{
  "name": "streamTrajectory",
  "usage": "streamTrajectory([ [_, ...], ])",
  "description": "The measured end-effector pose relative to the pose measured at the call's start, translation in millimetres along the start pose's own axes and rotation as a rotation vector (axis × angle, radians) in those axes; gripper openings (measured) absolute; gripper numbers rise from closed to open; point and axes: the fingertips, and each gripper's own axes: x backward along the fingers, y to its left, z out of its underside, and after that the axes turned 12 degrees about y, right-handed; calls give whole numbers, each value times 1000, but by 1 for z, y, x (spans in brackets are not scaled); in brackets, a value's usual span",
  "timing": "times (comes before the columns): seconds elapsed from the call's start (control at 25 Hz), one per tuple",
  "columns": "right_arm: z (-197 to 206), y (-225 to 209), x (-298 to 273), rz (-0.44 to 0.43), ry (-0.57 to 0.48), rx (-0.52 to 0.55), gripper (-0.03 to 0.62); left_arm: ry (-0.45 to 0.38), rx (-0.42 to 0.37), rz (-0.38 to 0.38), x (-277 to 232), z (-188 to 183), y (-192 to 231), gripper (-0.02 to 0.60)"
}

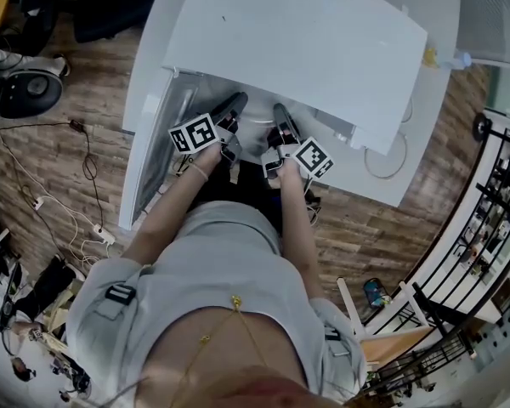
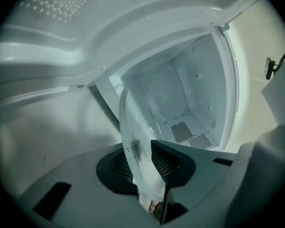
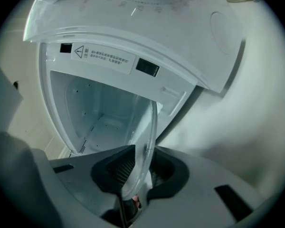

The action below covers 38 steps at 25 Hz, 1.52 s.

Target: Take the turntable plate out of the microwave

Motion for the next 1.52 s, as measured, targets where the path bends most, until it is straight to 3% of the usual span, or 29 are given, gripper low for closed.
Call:
streamTrajectory([
  [0.28,12,0,7,30,38,60,102,-18,16,12,12,13,-1,97],
  [0.44,-8,-3,9,70,-4,130,126,-14,31,23,13,15,-1,92],
  [0.64,-28,-6,5,20,-4,59,99,-1,-35,31,12,15,-4,94],
  [0.76,-27,-6,6,8,9,38,92,-38,-42,2,12,3,4,172],
  [0.88,-27,-7,6,16,9,45,92,-87,-44,-30,13,-19,10,172],
  [1.04,-27,-7,6,22,8,63,95,-86,-72,-58,8,-31,8,135],
  [1.24,-24,-4,10,19,5,93,92,-101,-19,-22,15,-22,9,112],
  [1.52,-14,10,22,-56,1,118,84,-126,-60,-46,30,-5,5,110],
])
